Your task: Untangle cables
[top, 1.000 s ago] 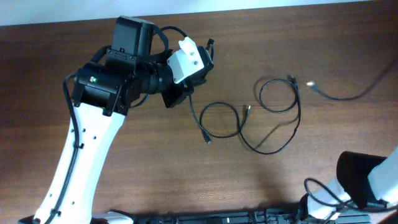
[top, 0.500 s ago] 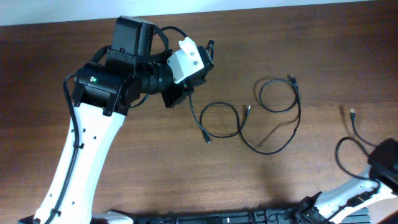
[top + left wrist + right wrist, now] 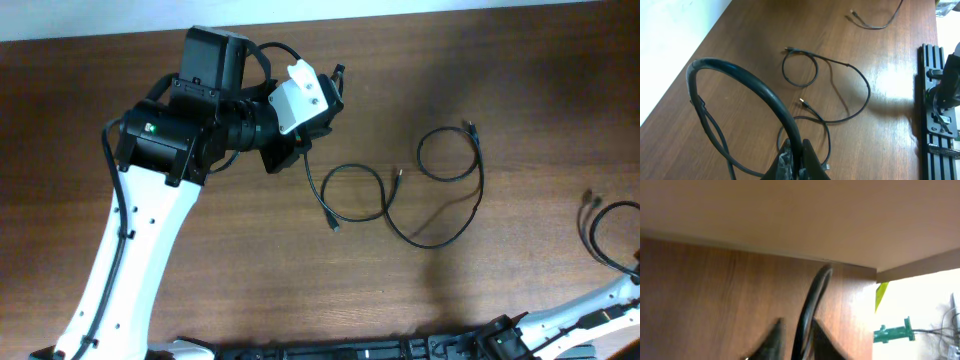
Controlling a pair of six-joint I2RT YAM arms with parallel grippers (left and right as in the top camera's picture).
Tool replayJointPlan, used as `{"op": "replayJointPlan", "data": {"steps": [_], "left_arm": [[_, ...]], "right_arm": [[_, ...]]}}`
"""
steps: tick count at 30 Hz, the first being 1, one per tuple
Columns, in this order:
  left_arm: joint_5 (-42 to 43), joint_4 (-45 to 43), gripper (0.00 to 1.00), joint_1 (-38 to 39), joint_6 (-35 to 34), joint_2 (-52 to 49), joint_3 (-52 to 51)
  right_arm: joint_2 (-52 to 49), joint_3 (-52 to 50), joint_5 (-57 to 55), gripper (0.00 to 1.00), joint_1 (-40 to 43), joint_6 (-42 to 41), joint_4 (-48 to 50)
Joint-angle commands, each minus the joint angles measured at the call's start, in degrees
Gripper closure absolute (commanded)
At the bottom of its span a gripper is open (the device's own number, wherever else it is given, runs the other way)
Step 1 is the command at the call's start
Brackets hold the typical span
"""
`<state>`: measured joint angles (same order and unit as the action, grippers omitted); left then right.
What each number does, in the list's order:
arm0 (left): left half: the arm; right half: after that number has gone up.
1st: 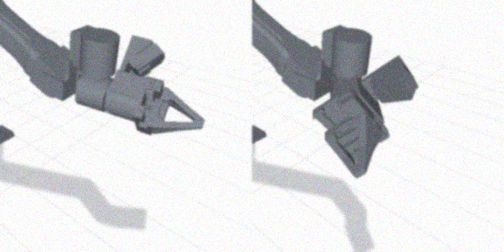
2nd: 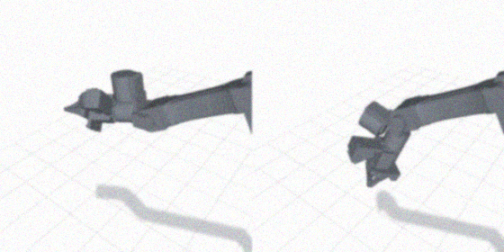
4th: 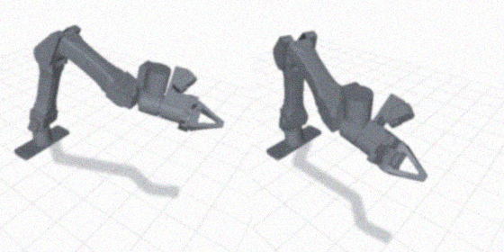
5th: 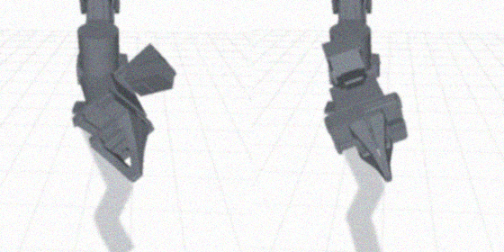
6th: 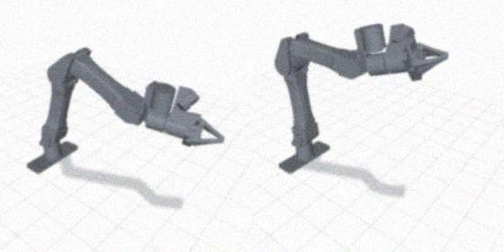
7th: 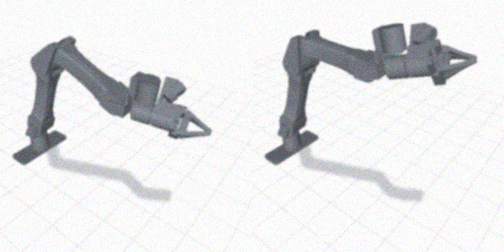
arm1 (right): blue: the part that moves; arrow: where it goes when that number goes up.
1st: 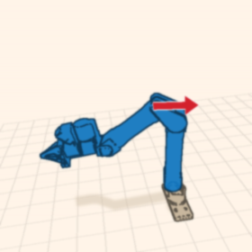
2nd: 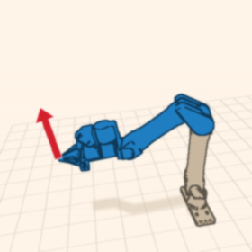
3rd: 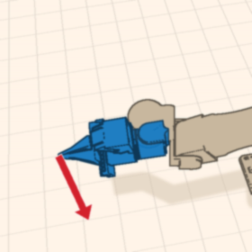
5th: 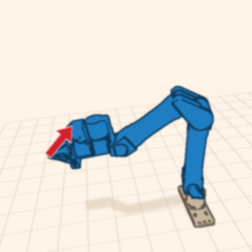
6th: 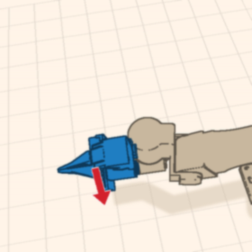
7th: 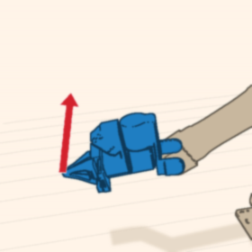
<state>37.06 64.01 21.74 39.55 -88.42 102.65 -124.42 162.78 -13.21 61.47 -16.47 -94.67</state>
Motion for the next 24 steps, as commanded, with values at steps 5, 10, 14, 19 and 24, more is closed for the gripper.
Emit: {"op": "replayJointPlan", "data": {"steps": [5, 10, 14, 19, 24], "left_arm": [[0.0, -0.1, 1.00, -0.2, -0.5, -0.3, 0.5], [0.0, -0.1, 1.00, -0.2, -0.5, -0.3, 0.5], [0.0, -0.1, 1.00, -0.2, -0.5, -0.3, 0.5], [0.0, -0.1, 1.00, -0.2, -0.5, -0.3, 0.5], [0.0, -1.3, 1.00, -0.2, -0.5, -0.1, 0.5]], "right_arm": [[-0.9, -5.2, 6.0, 0.37, 0.0, -0.5, 0.0], [-0.9, -5.6, 16.8, 0.36, 0.0, 4.9, -0.4], [-0.9, -5.6, 37.7, 0.35, -0.2, 20.0, -1.9], [-0.9, -5.6, 47.9, 0.31, -3.4, 27.7, -2.6], [-0.9, -5.6, 48.0, 0.29, -11.1, 29.8, -2.6]]}}
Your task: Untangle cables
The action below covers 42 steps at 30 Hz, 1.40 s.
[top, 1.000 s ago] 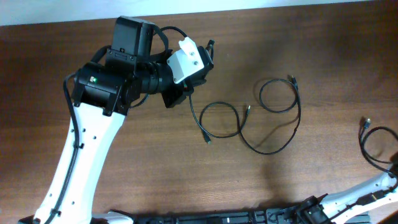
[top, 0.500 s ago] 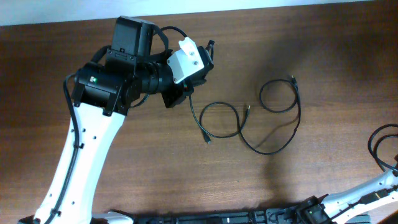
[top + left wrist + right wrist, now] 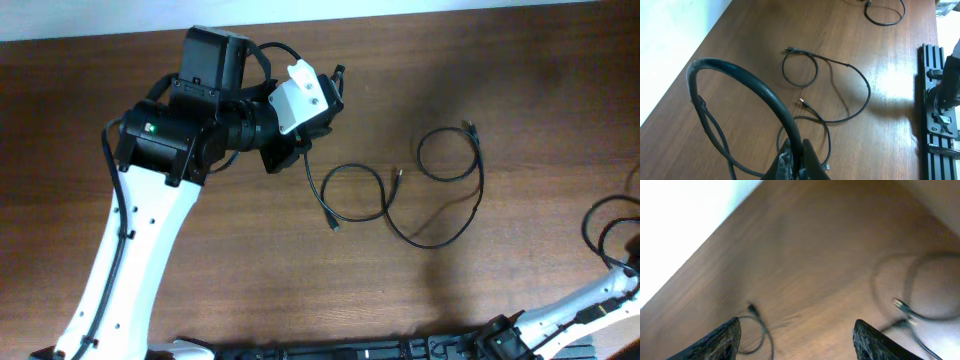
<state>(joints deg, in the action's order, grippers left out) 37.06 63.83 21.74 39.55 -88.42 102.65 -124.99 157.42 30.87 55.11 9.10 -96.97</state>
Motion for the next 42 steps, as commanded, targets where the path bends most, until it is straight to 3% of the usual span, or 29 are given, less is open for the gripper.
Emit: {"op": "replayJointPlan", "data": {"steps": [1, 8, 13, 19, 21, 26, 29, 34, 42], "left_arm": [[0.0, -1.6, 1.00, -0.2, -0.5, -0.1, 0.5], [-1.5, -4.4, 1.00, -0.2, -0.6, 0.1, 0.6], [-1.5, -10.5, 1.00, -0.2, -5.8, 0.5, 0.8], [-1.5, -14.8, 1.00, -0.7, -8.0, 1.7, 2.3], [-1.5, -16.6, 1.00, -1.6, -12.0, 2.1, 2.3], [-1.5, -21.1, 1.00, -6.4, -26.1, 2.3, 2.3], [2.7, -24.1, 1.00, -9.5, -32.5, 2.3, 2.3], [8.9, -25.6, 1.00, -9.7, -32.5, 2.3, 2.3], [14.7, -25.4, 1.00, -9.7, -32.4, 2.3, 2.3]], "right_arm": [[-0.3, -0.3, 3.8, 0.29, -6.6, 4.3, -0.3], [-0.3, -0.5, 3.0, 0.28, -22.1, 9.7, -0.3], [-0.3, -2.5, 3.0, 0.24, -31.6, 16.0, -0.3], [-0.3, -11.4, 3.3, 0.18, -42.0, 21.2, 1.4], [-0.3, -15.5, 5.1, 0.18, -44.8, 23.0, 3.2], [-0.3, -25.0, 20.7, 0.18, -50.3, 38.2, 3.6], [-0.3, -30.2, 26.6, 0.18, -53.7, 43.8, 4.5], [-0.3, -35.7, 30.8, 0.18, -60.4, 44.0, 11.5], [-0.3, -36.4, 35.6, 0.20, -69.3, 44.0, 21.9]]}}
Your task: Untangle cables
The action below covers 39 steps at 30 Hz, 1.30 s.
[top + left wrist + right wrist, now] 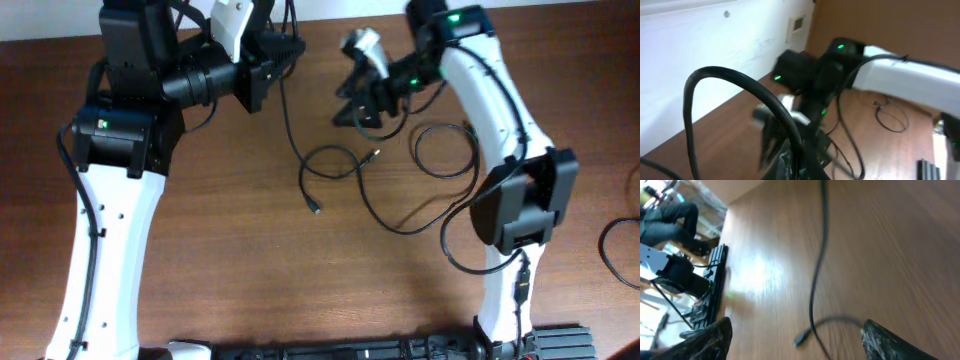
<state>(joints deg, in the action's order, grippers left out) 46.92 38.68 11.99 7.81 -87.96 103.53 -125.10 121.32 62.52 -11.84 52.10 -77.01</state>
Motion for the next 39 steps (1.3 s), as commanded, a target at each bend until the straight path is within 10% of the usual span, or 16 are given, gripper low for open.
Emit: {"op": "replayJointPlan", "data": {"steps": [1, 20, 39], "left_arm": [[5.5, -0.3, 1.00, 0.0, -0.7, 1.9, 1.4], [16.4, -0.7, 1.00, 0.0, -0.7, 1.9, 1.4], [0.5, 1.5, 1.00, -0.2, -0.7, 1.9, 1.4]], "right_arm": [[-0.2, -0.3, 4.2, 0.21, -3.4, 1.0, 3.3], [-1.8, -0.3, 6.1, 0.30, -8.7, 0.8, 14.0], [-1.8, -0.4, -10.3, 0.28, -4.8, -8.1, 10.8]]}}
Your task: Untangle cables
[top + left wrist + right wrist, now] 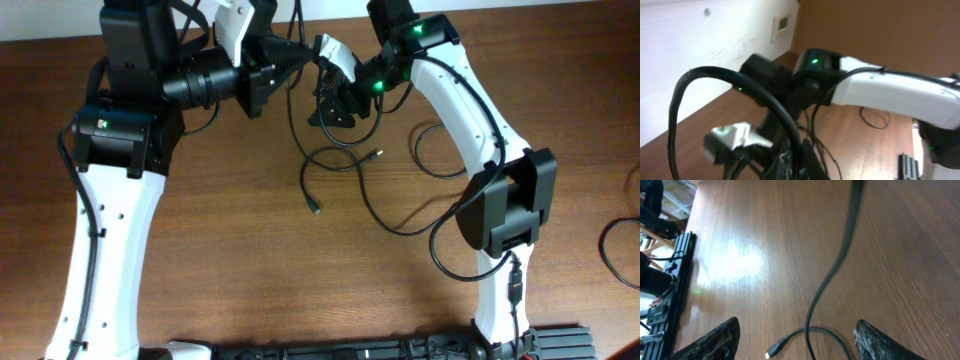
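A thin black cable (298, 130) hangs from my left gripper (292, 55), which is shut on it high over the back of the table; its free plug (315, 207) lies on the wood. In the left wrist view the left gripper (799, 152) pinches that cable under a stiff loop (740, 82). My right gripper (330, 103) is open beside the hanging stretch. The right wrist view shows the right gripper (797, 335) with fingers (722, 335) spread wide, the cable (840, 260) running down between them untouched. More cable loops (445, 150) lie right of it.
The brown wooden table (220, 270) carries a long cable curve (405, 228) at centre right and a small metal plug (376, 155). Another black cable (620, 235) lies at the far right edge. A black rail (380, 350) runs along the front edge.
My right gripper has shifted left, and the hanging cable now runs between its open fingers. The left gripper holds the cable at about the same height.
At first my left gripper held the cable low over the back left, while the right gripper was shut on a cable off the far right. Then the right gripper was open. Later the left had lifted its cable and the right reached across, now straddling it.
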Controlling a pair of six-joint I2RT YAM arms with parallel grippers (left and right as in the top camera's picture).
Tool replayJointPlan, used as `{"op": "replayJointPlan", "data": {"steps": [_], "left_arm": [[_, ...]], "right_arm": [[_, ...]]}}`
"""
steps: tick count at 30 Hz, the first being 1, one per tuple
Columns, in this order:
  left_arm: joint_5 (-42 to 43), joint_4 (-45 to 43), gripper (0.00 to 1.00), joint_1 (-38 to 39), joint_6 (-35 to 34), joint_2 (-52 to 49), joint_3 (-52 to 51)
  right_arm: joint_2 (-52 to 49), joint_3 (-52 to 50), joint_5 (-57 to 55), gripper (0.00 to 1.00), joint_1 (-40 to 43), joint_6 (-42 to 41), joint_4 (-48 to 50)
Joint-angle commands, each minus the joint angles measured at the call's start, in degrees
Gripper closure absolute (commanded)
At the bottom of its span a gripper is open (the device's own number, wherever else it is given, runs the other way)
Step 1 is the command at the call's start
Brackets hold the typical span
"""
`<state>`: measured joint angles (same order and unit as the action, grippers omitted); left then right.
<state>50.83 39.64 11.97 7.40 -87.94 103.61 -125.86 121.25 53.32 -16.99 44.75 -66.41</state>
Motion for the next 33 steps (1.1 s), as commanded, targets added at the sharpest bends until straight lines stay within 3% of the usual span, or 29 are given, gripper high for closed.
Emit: {"op": "replayJointPlan", "data": {"steps": [1, 5, 12, 17, 22, 26, 32, 33], "left_arm": [[-2.0, 0.5, 1.00, -0.1, -0.3, 1.8, 1.4], [4.5, 0.5, 1.00, 1.1, -0.3, 1.8, 1.4], [8.7, 0.4, 1.00, 2.7, -0.3, 1.8, 1.4], [11.8, 0.4, 1.00, 2.7, -0.3, 1.8, 1.4], [13.0, 0.2, 1.00, 2.7, -0.3, 1.8, 1.3], [12.3, 0.2, 1.00, 2.6, 0.0, 1.8, 1.4], [5.3, 0.9, 1.00, 2.6, -0.1, 1.8, 1.3], [3.2, 1.6, 0.94, 2.6, -0.1, 1.8, 1.3]], "right_arm": [[-1.0, -0.3, -1.1, 0.28, 0.3, -0.7, 0.7], [-1.0, -0.3, 0.7, 0.28, 0.3, -4.2, 5.8], [-1.0, -0.4, 5.2, 0.28, 0.1, -11.2, 16.0], [-1.1, -0.4, 10.3, 0.30, 0.1, -11.2, 18.1], [-1.1, -0.4, 15.7, 0.50, 0.1, -11.2, 19.3], [-1.1, -0.4, 15.7, 0.96, 0.1, -11.2, 18.8], [-1.0, -0.4, 14.5, 0.96, 0.9, -11.2, 14.3], [-1.0, -0.4, 13.2, 0.96, 1.4, -11.2, 12.8]]}}
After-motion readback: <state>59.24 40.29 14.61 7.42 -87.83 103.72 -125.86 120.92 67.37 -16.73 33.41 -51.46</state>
